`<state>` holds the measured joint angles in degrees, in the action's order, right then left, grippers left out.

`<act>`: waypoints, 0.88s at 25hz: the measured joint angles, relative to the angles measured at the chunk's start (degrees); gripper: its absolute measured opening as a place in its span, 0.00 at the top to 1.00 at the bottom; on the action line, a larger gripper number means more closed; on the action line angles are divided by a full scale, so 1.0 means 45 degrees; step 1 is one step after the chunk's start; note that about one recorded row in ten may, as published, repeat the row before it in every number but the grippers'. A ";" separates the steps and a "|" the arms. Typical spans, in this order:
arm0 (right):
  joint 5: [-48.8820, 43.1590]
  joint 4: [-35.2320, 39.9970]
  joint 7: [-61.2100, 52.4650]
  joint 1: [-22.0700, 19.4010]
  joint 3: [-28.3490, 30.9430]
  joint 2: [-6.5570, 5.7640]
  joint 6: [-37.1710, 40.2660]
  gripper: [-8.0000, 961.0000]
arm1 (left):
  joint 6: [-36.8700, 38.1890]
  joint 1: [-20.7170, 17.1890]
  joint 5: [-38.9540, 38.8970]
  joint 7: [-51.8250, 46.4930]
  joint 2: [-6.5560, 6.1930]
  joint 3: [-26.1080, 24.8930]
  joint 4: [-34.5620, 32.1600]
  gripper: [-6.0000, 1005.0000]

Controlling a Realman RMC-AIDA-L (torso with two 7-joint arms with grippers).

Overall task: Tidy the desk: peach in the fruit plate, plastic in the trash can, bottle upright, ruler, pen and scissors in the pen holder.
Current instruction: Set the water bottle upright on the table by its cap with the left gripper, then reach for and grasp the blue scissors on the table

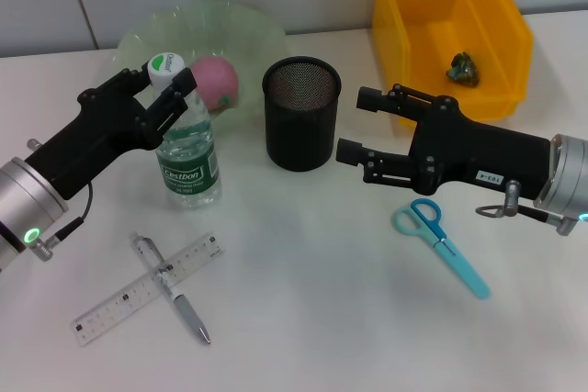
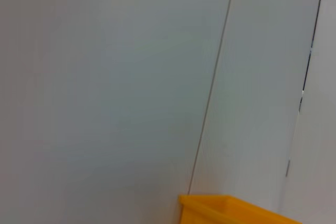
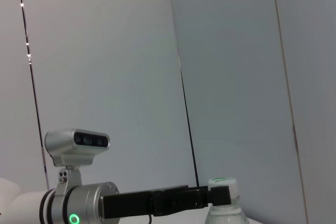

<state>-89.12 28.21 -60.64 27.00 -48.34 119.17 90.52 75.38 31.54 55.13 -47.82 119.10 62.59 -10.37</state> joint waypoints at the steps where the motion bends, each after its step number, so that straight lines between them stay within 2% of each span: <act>1: 0.0000 0.0000 0.0000 0.0007 -0.0001 0.0000 -0.0001 0.16 | 0.0002 0.0006 -0.0018 -0.0050 -0.0010 -0.0002 -0.0003 0.38; 9: 0.0000 0.0000 0.0000 0.0026 0.0000 0.0000 -0.0018 0.16 | 0.0006 -0.0016 0.0007 -0.0078 -0.0022 -0.0003 -0.0037 0.38; 15: -0.0011 0.0000 0.0000 0.0061 0.0000 0.0019 -0.0062 0.16 | 0.0595 -0.0115 0.0103 -0.0218 -0.0100 0.0174 -0.0301 0.33; 18: -0.0011 0.0000 0.0000 0.0060 0.0003 0.0020 -0.0069 0.16 | 0.0748 -0.0355 0.0190 -0.0768 -0.0129 0.0598 -0.0925 0.31; 22: -0.0004 0.0000 -0.0001 0.0012 0.0074 0.0020 0.0024 0.16 | 0.0971 -0.1099 0.0221 -0.1296 -0.0141 0.1016 -0.2127 0.29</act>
<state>-89.14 28.21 -60.64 27.06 -48.01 119.26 90.62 79.75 26.59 56.12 -53.65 118.47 67.16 -19.94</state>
